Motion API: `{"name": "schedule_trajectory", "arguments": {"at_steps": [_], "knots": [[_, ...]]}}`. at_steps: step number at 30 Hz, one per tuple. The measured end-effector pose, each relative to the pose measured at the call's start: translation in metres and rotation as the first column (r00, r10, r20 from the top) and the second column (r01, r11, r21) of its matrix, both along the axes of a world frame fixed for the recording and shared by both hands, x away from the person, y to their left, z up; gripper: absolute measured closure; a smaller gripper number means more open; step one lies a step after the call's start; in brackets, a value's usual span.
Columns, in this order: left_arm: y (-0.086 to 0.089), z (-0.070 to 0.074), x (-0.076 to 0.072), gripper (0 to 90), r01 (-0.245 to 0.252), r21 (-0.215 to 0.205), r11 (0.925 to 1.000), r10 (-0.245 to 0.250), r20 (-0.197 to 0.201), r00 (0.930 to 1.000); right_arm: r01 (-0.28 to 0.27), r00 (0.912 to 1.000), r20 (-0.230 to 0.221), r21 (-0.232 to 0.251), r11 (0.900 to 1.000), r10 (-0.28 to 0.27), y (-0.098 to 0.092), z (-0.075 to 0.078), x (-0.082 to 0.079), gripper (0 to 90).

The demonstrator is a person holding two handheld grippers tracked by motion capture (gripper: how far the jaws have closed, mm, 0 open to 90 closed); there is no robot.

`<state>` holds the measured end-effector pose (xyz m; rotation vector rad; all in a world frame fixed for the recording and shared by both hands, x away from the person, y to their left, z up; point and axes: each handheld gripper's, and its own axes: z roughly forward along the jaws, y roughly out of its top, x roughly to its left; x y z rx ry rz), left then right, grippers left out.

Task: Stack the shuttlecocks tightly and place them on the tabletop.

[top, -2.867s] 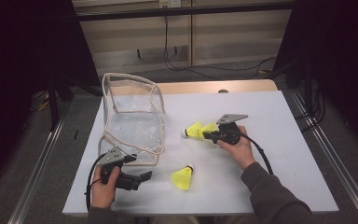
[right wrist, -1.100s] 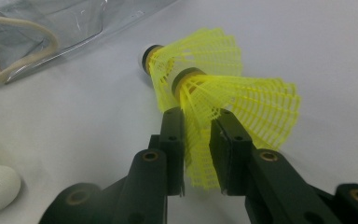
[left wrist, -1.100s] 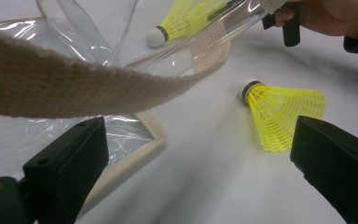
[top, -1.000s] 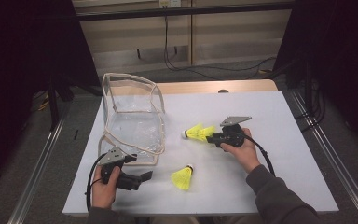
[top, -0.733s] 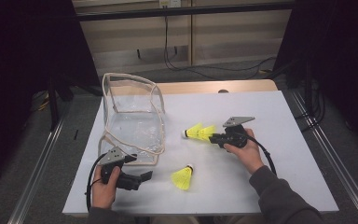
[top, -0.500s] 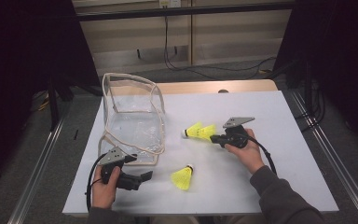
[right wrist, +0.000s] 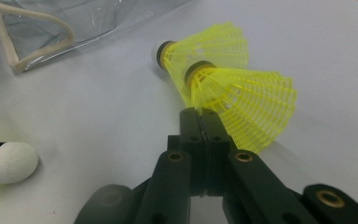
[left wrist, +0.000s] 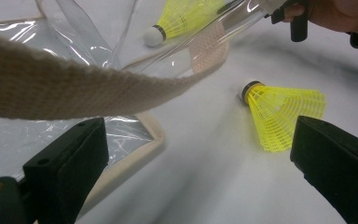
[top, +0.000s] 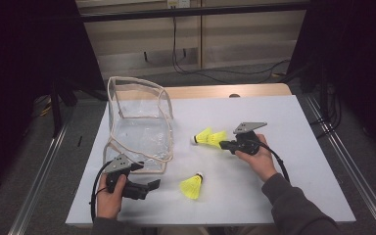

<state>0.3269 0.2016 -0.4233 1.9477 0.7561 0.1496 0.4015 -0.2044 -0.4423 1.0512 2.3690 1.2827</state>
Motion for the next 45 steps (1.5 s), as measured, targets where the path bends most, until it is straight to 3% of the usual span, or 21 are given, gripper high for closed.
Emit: {"name": "schedule_trajectory", "arguments": {"at_steps": [7,36,45], "knots": [[0.0003,0.0001,0.0001,4.2,-0.001,0.000,1.0000,0.001,0.001,1.0000,-0.012,0.9998,0.015,0.006,1.000,0.012,0.0037,0.0048,0.0019,89.9],[-0.0002,-0.0002,0.0004,4.2,0.002,0.002,1.0000,-0.002,-0.002,1.0000,-0.021,0.9998,0.002,-0.005,1.000,0.021,0.0097,-0.0002,0.0070,88.5],[0.0001,-0.0002,0.0005,4.2,0.002,0.001,1.0000,-0.002,0.001,1.0000,0.005,1.0000,0.008,-0.004,1.000,-0.005,0.0092,-0.0015,0.0081,84.2]]}}
